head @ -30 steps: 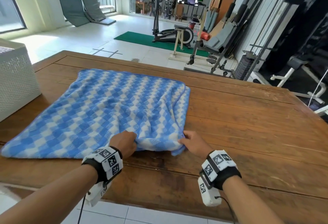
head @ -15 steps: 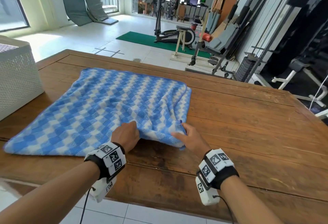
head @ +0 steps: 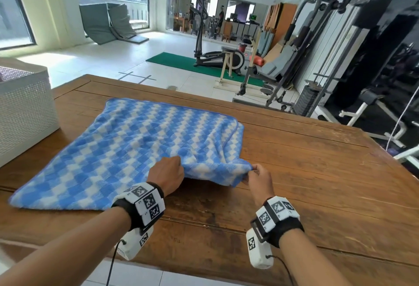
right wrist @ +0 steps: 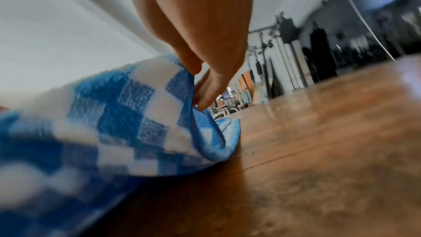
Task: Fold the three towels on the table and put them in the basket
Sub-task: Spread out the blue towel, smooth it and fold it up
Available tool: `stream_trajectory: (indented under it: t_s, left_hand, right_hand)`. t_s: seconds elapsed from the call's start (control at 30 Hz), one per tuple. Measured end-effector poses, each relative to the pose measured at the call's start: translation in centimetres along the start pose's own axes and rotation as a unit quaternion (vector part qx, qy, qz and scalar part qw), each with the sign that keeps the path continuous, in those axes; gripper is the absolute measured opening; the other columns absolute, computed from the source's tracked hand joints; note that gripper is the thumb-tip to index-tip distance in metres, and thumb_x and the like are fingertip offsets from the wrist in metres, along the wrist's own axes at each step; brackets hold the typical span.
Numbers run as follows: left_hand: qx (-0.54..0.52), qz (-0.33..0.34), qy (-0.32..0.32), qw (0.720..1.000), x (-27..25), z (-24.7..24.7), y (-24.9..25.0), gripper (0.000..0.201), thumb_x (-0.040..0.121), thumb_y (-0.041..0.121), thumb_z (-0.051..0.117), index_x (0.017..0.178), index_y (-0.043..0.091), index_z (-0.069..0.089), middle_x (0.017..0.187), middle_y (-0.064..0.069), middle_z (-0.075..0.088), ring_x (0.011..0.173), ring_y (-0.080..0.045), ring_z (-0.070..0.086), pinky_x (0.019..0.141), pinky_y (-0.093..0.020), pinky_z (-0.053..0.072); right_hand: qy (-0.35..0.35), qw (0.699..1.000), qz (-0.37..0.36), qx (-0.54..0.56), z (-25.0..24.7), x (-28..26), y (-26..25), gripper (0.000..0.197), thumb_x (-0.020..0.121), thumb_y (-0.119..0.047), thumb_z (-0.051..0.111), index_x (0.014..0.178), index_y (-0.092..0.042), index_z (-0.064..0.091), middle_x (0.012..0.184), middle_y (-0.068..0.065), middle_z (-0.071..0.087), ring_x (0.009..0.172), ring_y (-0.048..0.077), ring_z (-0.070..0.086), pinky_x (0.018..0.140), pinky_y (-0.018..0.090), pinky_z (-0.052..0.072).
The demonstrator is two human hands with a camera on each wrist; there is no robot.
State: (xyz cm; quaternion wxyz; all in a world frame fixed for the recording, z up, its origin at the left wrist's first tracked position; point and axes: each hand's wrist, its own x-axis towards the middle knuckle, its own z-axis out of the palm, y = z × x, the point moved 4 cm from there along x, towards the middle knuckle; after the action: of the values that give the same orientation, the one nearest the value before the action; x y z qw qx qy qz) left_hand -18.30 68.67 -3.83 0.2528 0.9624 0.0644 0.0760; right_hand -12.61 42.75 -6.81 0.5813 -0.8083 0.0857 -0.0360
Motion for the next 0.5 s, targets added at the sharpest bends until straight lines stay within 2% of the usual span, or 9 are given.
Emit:
stream_trajectory:
  t_s: [0.03, 0.1, 0.17, 0.23, 0.27, 0.3, 0.37, 0.43, 0.5]
  left_hand:
    - [0.006, 0.003, -0.012, 1.000, -0.1, 0.2, -0.2, 0.023, 0.093, 0.016, 0.039, 0.070, 0.011, 0.038, 0.071, -0.007, 0.050, 0.062, -0.024, 0.044, 0.055, -0.032, 0.029]
    - [0.025, 0.000, -0.029, 0.999, -0.4, 0.6, -0.7, 0.027, 0.092, 0.014, 0.039, 0.066, 0.012, 0.035, 0.066, -0.004, 0.044, 0.059, -0.021, 0.039, 0.053, -0.031, 0.027]
    - [0.034, -0.006, -0.035, 0.999, -0.5, 0.7, -1.5, 0.027, 0.091, 0.012, 0.038, 0.065, 0.012, 0.033, 0.063, -0.004, 0.041, 0.057, -0.022, 0.038, 0.054, -0.030, 0.027]
    - [0.046, -0.011, -0.043, 0.998, -0.5, 0.5, -2.2, 0.024, 0.090, 0.011, 0.039, 0.067, 0.012, 0.033, 0.063, -0.005, 0.041, 0.056, -0.023, 0.039, 0.054, -0.029, 0.029]
    - [0.058, -0.009, -0.051, 0.997, -0.6, 0.5, -2.3, 0.024, 0.090, 0.011, 0.039, 0.067, 0.011, 0.034, 0.064, -0.004, 0.041, 0.056, -0.022, 0.039, 0.052, -0.029, 0.028]
    - [0.072, -0.002, -0.061, 0.996, -0.7, 0.6, -2.4, 0.025, 0.091, 0.012, 0.039, 0.067, 0.011, 0.033, 0.065, -0.004, 0.040, 0.056, -0.021, 0.038, 0.051, -0.029, 0.027]
    - [0.089, 0.015, -0.096, 0.991, -1.0, 1.2, -2.5, 0.029, 0.092, 0.013, 0.038, 0.064, 0.012, 0.032, 0.068, -0.005, 0.042, 0.061, -0.025, 0.044, 0.053, -0.029, 0.029]
    - [0.106, 0.037, -0.167, 0.980, -1.4, 2.2, -2.8, 0.025, 0.091, 0.012, 0.039, 0.066, 0.009, 0.042, 0.077, -0.012, 0.052, 0.074, -0.031, 0.054, 0.061, -0.031, 0.037]
    - [0.113, 0.064, -0.267, 0.955, -2.2, 3.6, -3.2, 0.023, 0.087, 0.008, 0.040, 0.064, 0.012, 0.041, 0.073, -0.011, 0.045, 0.068, -0.030, 0.047, 0.062, -0.032, 0.034]
  right_hand:
    - [-0.006, 0.998, 0.020, 0.052, 0.3, -0.1, -0.2, 0.024, 0.084, -0.003, 0.043, 0.077, -0.016, 0.061, 0.088, 0.014, 0.069, 0.091, 0.035, 0.066, 0.085, 0.053, 0.054]
    - [-0.011, 0.997, 0.012, 0.076, 0.7, -0.7, -1.5, 0.023, 0.086, -0.006, 0.042, 0.078, -0.015, 0.061, 0.087, 0.011, 0.068, 0.087, 0.031, 0.065, 0.081, 0.046, 0.056]
    - [-0.033, 0.996, -0.078, -0.031, 0.4, -1.3, -3.5, 0.020, 0.089, -0.006, 0.043, 0.075, -0.013, 0.055, 0.075, 0.005, 0.060, 0.074, 0.023, 0.057, 0.066, 0.033, 0.046]
    - [-0.093, 0.957, -0.183, -0.205, 0.7, -2.1, -4.8, 0.016, 0.092, -0.007, 0.045, 0.077, -0.009, 0.050, 0.071, 0.008, 0.054, 0.067, 0.025, 0.050, 0.059, 0.034, 0.036]
    - [-0.120, 0.935, -0.212, -0.258, 0.9, -2.4, -5.0, 0.014, 0.093, -0.008, 0.045, 0.080, -0.006, 0.050, 0.074, 0.012, 0.056, 0.069, 0.028, 0.051, 0.060, 0.037, 0.037]
    - [-0.139, 0.925, -0.217, -0.280, 0.9, -2.4, -4.7, 0.013, 0.094, -0.009, 0.044, 0.084, -0.005, 0.051, 0.079, 0.014, 0.058, 0.072, 0.029, 0.054, 0.062, 0.038, 0.039]
    - [-0.145, 0.940, -0.183, -0.248, 0.7, -2.2, -4.3, 0.015, 0.096, -0.012, 0.043, 0.087, -0.009, 0.054, 0.083, 0.008, 0.060, 0.073, 0.021, 0.054, 0.062, 0.032, 0.040]
    - [-0.152, 0.957, -0.139, -0.206, 0.8, -2.3, -3.5, 0.023, 0.099, -0.020, 0.045, 0.078, -0.014, 0.053, 0.075, 0.000, 0.054, 0.068, 0.014, 0.049, 0.059, 0.025, 0.035]
    - [-0.194, 0.950, -0.118, -0.216, 1.3, -2.9, -2.4, 0.039, 0.098, -0.038, 0.047, 0.065, -0.017, 0.043, 0.062, 0.000, 0.040, 0.058, 0.012, 0.039, 0.053, 0.025, 0.027]
